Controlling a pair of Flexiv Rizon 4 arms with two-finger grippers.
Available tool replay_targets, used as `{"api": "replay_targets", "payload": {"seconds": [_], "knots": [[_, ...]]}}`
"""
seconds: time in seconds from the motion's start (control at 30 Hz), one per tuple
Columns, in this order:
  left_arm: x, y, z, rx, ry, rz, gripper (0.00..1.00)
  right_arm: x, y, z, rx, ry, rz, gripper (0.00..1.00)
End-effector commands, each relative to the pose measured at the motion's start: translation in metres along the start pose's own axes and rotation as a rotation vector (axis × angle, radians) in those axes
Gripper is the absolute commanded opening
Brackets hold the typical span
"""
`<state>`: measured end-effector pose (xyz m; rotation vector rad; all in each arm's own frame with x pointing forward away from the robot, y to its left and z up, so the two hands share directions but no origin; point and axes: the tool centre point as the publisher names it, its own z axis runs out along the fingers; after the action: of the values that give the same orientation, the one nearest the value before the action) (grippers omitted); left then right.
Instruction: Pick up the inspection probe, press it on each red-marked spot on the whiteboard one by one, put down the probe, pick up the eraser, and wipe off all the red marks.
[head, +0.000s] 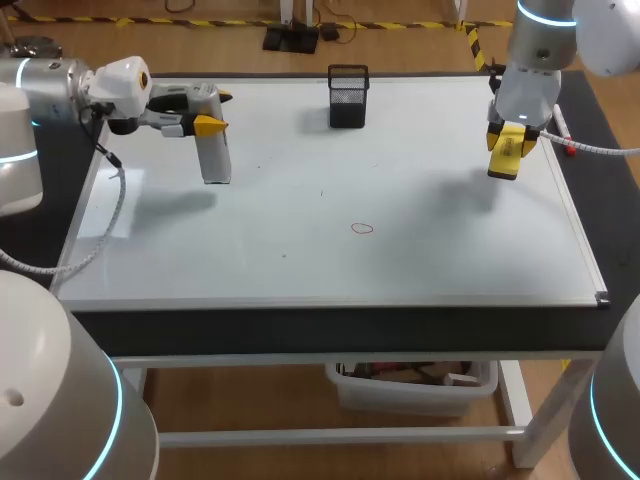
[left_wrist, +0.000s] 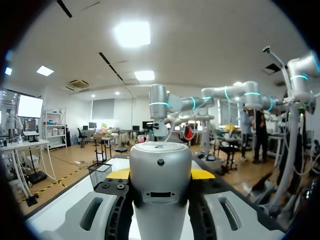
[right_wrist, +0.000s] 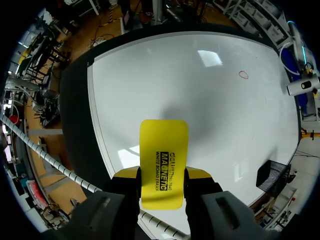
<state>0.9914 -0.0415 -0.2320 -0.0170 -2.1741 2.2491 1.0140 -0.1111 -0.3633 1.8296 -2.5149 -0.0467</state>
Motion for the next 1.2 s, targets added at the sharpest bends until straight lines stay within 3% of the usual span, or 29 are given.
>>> {"api": "replay_targets", "payload": {"seconds": [0.03,0.43,0.9,1.2], "knots": [[0.005,-0.003,0.002,-0.004,-0.195,0.003,0.0,-0.011,0.014,0.005,0.023,0.042,-0.058,0.0],[0.005,-0.003,0.002,-0.004,-0.195,0.003,0.0,-0.061,0.092,0.026,-0.02,0.022,-0.223,0.0],[0.005,-0.003,0.002,-0.004,-0.195,0.003,0.0,-0.134,0.149,0.031,-0.064,-0.009,-0.417,0.0],[0.005,-0.003,0.002,-0.004,-0.195,0.003,0.0,-0.186,0.174,0.038,-0.064,-0.037,-0.471,0.0]]}}
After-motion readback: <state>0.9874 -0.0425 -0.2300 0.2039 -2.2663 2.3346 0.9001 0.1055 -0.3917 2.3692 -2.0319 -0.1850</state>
